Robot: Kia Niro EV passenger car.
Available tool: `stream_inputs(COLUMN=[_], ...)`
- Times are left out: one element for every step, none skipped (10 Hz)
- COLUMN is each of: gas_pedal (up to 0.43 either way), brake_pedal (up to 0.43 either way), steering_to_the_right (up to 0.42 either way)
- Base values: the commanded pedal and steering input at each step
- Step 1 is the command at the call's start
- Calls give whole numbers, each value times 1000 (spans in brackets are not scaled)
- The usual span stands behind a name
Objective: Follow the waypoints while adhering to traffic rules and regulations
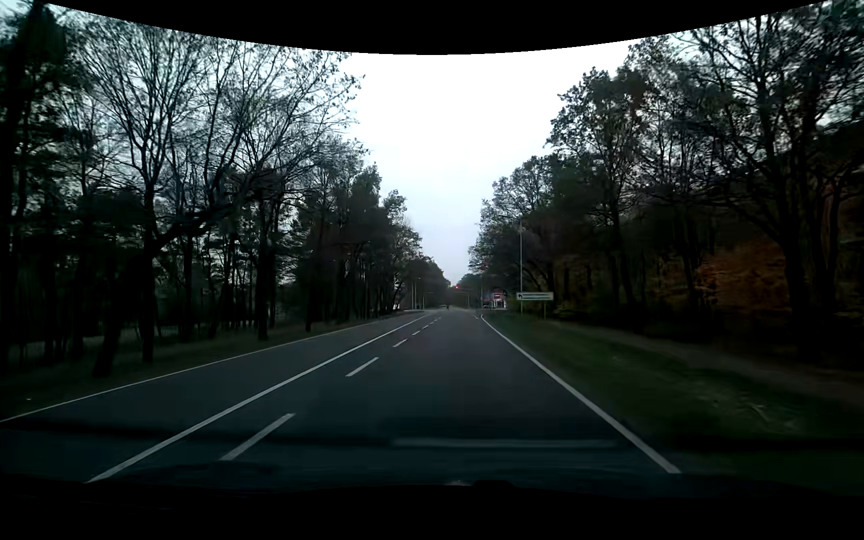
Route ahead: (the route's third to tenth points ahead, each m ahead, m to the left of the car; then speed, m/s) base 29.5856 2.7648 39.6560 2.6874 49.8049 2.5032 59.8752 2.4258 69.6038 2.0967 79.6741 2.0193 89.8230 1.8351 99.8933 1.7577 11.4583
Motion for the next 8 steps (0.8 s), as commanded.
stream_inputs(gas_pedal=[177,169,169,157,150,150,138,138], brake_pedal=[0,0,0,0,0,0,0,0], steering_to_the_right=[2,2,2,2,2,2,2,2])
